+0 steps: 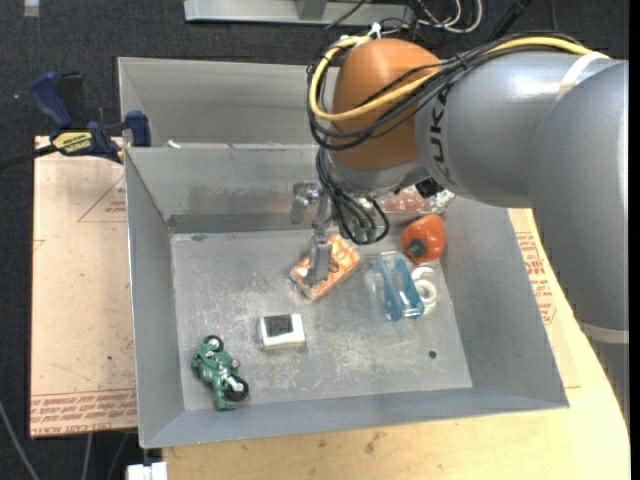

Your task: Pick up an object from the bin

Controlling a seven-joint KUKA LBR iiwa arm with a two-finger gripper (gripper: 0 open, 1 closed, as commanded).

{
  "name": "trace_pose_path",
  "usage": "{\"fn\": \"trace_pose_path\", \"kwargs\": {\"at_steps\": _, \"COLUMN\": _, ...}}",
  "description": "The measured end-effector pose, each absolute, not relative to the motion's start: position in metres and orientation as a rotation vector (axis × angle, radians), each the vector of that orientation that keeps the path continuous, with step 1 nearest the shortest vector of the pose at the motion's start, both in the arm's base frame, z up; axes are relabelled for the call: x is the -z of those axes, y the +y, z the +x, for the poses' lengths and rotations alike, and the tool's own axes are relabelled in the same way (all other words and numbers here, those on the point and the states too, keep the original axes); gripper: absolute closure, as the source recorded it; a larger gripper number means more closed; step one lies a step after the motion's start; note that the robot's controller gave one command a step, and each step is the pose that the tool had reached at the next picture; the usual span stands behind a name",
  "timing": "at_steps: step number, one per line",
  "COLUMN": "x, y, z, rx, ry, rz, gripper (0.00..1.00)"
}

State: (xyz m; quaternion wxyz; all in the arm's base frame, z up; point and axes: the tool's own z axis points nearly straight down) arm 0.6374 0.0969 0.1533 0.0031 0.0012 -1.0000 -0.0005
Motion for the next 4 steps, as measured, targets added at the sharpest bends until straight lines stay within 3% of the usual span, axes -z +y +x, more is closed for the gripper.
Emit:
{"fn": "trace_pose_path", "kwargs": {"at_steps": 1, "x": -0.159, "y": 0.096, "z": 0.639, "rx": 0.003, "ry": -3.144, "rz": 0.001, "gripper": 0.0}}
{"fn": "trace_pose_path", "kwargs": {"at_steps": 2, "x": -0.113, "y": 0.063, "z": 0.644, "rx": 0.004, "ry": -3.135, "rz": 0.319, "gripper": 0.0}}
{"fn": "trace_pose_path", "kwargs": {"at_steps": 3, "x": -0.107, "y": 0.037, "z": 0.641, "rx": 0.001, "ry": -3.075, "rz": 0.646, "gripper": 0.0}}
{"fn": "trace_pose_path", "kwargs": {"at_steps": 4, "x": -0.116, "y": 0.031, "z": 0.641, "rx": 0.003, "ry": -3.103, "rz": 0.517, "gripper": 0.0}}
